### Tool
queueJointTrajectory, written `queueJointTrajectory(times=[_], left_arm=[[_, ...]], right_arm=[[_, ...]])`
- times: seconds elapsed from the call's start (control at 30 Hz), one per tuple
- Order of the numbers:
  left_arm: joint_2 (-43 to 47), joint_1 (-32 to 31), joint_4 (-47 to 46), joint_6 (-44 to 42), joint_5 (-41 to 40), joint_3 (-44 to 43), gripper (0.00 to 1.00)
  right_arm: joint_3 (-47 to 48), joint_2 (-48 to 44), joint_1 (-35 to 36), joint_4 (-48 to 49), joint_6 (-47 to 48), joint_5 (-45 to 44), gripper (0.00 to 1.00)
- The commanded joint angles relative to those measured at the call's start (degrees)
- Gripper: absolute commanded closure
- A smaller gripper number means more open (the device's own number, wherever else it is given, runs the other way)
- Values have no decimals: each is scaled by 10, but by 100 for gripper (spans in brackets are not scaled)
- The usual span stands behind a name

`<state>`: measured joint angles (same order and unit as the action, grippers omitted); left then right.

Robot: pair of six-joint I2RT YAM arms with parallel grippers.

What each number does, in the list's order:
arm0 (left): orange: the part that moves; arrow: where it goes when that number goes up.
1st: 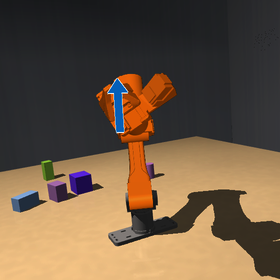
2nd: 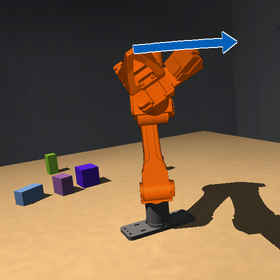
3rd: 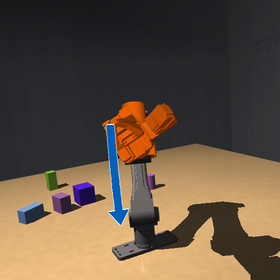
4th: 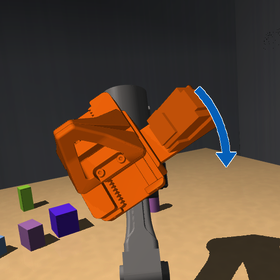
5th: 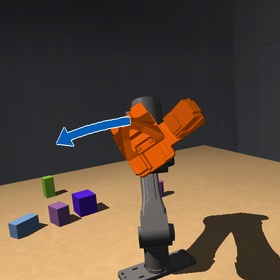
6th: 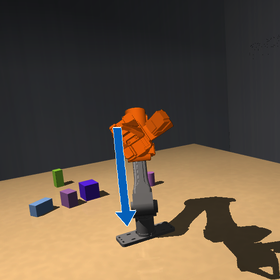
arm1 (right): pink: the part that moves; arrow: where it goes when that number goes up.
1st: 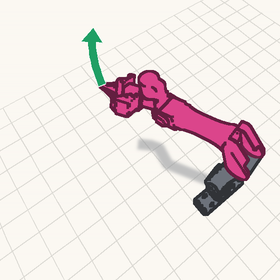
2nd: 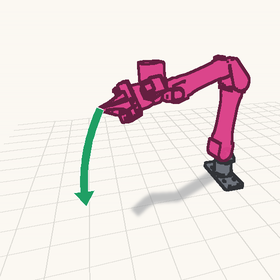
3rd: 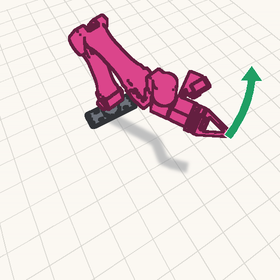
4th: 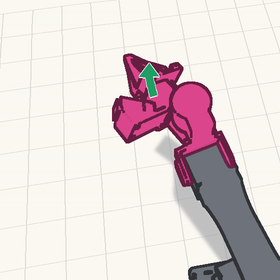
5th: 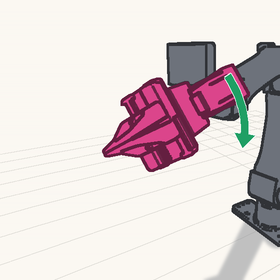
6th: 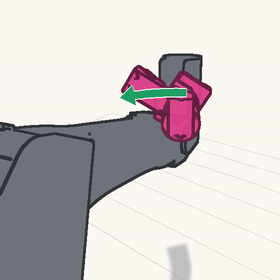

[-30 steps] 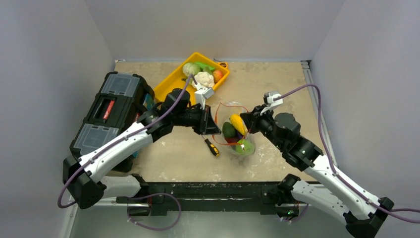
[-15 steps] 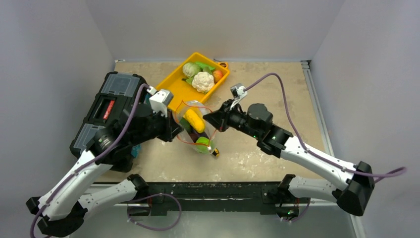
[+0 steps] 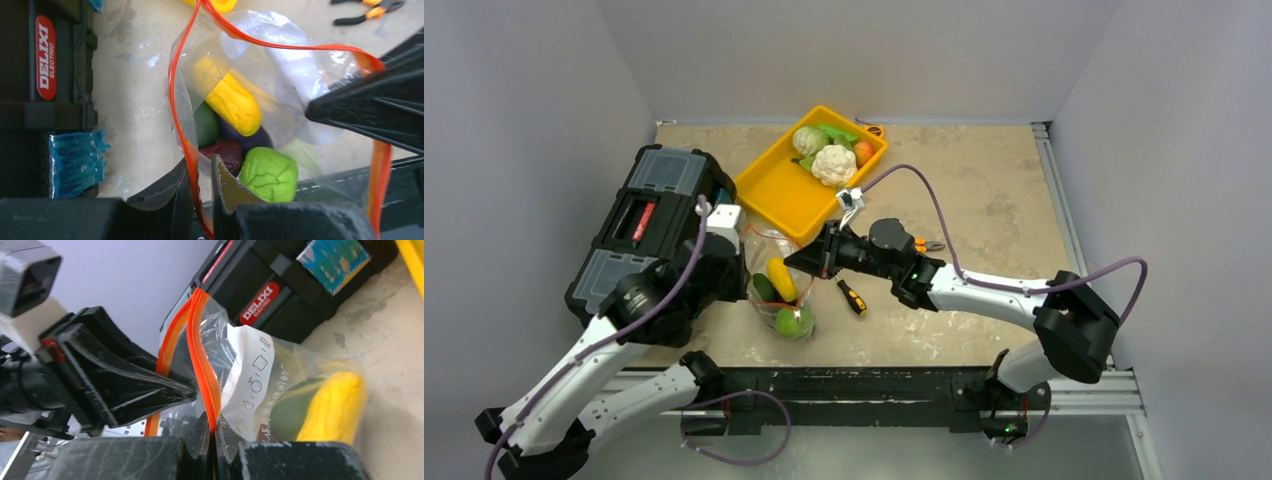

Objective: Place the food in the zip-top bag and seal the zipper
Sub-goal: Adjust the zipper food storage bag at the center of the board.

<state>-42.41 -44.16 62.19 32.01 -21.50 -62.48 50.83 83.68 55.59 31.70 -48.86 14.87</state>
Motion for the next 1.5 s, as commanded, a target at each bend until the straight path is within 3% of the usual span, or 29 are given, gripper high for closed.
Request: queueJointTrajectory(times=[0.0, 0.13, 0.43, 0.6, 0.67, 0.9, 1.0, 1.23, 1.47], left_arm=[[-50, 3, -28, 15, -31, 33, 82], [-86, 5, -49, 13, -29, 36, 76], [-72, 6, -56, 20, -15, 45, 50], [-45, 6, -55, 35, 4, 56, 49], [-38, 6, -56, 33, 12, 58, 55], [-29, 6, -44, -7, 10, 50, 97], [-31, 6, -29, -36, -4, 32, 100], [-58, 7, 20, -79, -52, -28, 100], [-102, 13, 27, -114, -67, -48, 100]], right_arm=[[-25, 4, -4, 99, -56, 19, 100], [-40, 6, -4, 97, -53, 13, 100], [-34, -24, -4, 46, -12, -20, 100], [-28, -24, -4, 40, -6, -23, 100], [-26, -22, -4, 37, -5, -26, 100], [-16, -24, -4, -1, 11, -44, 100], [9, -28, -4, -60, 41, -56, 100], [115, -41, -5, -234, 154, -158, 60], [193, -33, -11, -263, 248, -203, 33]])
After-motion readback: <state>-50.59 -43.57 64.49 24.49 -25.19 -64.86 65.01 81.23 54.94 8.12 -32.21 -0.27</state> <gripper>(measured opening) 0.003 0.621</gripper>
